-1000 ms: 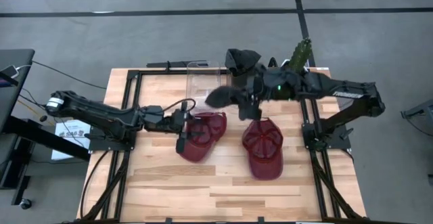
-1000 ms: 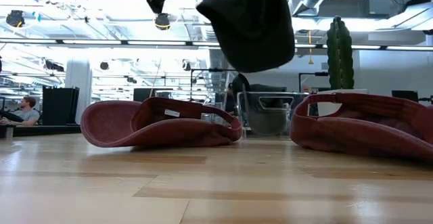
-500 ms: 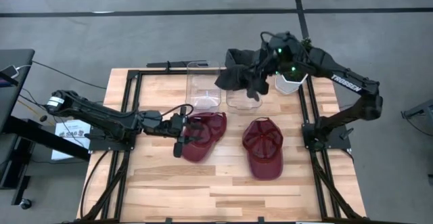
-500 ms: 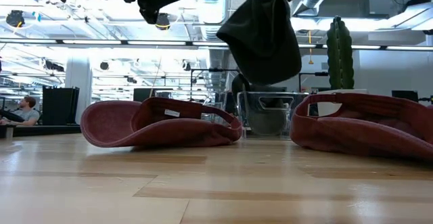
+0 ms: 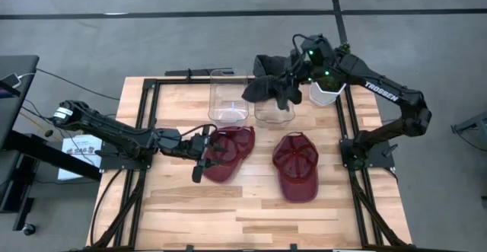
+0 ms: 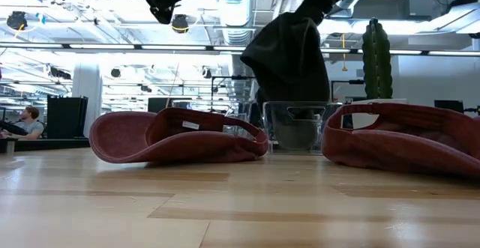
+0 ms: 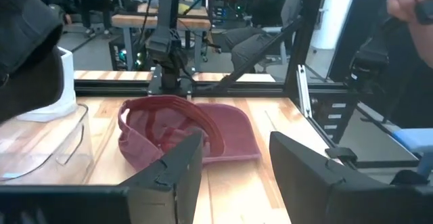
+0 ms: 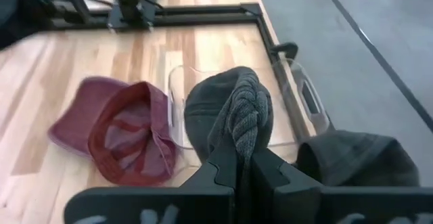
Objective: Pick & Place hat
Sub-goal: Put the black cap into the right transparent bin
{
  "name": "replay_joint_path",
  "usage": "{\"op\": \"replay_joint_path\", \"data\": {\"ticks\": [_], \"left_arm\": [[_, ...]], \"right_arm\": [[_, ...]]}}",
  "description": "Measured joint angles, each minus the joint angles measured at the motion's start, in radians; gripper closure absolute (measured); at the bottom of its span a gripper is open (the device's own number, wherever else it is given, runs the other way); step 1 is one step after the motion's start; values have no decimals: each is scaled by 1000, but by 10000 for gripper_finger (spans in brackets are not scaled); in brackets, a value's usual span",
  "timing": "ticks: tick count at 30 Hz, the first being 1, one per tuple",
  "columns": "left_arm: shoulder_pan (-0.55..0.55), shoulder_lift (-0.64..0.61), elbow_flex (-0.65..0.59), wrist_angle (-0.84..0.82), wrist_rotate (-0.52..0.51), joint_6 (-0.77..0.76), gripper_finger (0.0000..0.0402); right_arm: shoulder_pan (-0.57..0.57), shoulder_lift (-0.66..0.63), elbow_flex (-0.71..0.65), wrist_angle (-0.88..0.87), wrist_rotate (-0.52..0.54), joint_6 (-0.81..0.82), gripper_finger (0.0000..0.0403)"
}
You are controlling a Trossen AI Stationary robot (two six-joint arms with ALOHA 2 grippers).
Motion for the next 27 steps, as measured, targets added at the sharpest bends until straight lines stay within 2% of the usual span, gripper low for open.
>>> {"op": "replay_joint_path", "data": {"ticks": [3,11,16,22,27], "left_arm": [[-2,0,-1,11,-2,0,233],[-1,0,-1,37,-2,0,233],[-1,0,-1,38,-2,0,233],[-1,0,-1,45,-2,1,233],[-1,0,-1,45,-2,0,233]], "right_arm": [[-17,-1,-32,17,-40,0,403],[-45,16,-132,70,-47,-5,403],[-49,33,-143,141,-129,-16,403],[-59,53,-144,157,-144,-10,403],[-75,118,-144,147,-134,8,402]]}}
